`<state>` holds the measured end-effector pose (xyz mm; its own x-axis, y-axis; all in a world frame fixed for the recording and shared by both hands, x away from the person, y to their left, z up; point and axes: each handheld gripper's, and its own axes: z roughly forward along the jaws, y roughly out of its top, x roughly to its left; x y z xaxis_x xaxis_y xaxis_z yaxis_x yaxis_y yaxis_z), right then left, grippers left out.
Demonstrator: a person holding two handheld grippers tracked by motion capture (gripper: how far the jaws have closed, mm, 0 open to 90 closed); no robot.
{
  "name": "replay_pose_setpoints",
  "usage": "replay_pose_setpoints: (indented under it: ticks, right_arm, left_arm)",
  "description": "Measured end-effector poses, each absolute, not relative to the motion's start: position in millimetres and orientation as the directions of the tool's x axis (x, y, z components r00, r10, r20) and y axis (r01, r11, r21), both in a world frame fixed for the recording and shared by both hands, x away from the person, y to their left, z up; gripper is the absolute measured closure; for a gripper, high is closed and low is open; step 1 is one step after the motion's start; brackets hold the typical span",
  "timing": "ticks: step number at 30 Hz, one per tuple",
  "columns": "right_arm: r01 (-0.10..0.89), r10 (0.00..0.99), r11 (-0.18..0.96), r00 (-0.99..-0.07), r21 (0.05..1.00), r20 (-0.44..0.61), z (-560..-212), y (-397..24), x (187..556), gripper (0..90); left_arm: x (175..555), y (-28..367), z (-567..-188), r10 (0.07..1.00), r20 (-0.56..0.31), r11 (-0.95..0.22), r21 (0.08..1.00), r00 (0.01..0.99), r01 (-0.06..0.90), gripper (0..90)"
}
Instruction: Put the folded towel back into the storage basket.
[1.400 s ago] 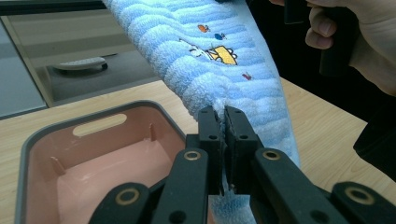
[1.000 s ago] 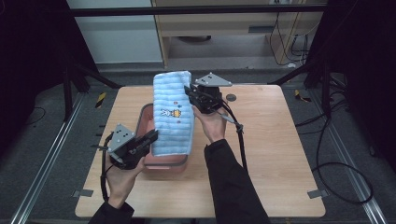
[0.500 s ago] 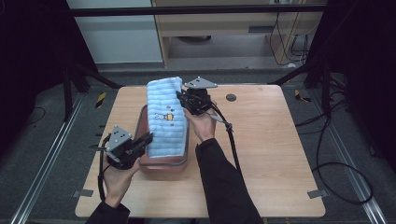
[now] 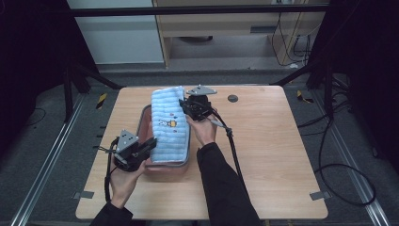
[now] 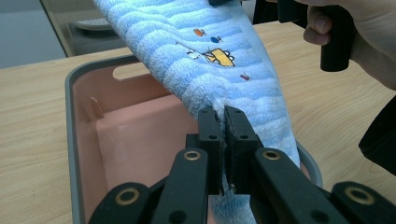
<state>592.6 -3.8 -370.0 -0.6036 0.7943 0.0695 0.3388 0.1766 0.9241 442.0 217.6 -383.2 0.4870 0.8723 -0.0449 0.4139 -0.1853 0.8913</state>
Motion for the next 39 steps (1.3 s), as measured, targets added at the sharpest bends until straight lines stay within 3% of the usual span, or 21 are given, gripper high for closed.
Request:
replay_pose_setpoints:
  ticks: [39]
  right_arm:
    - [0.433,0.804,0.277,-0.593,0.857,0.040,-435,24,613,78.1]
  left_arm:
    - [471,224,-436,0.910,-0.001,-0.259,0.778,0.414,0.572,84.6]
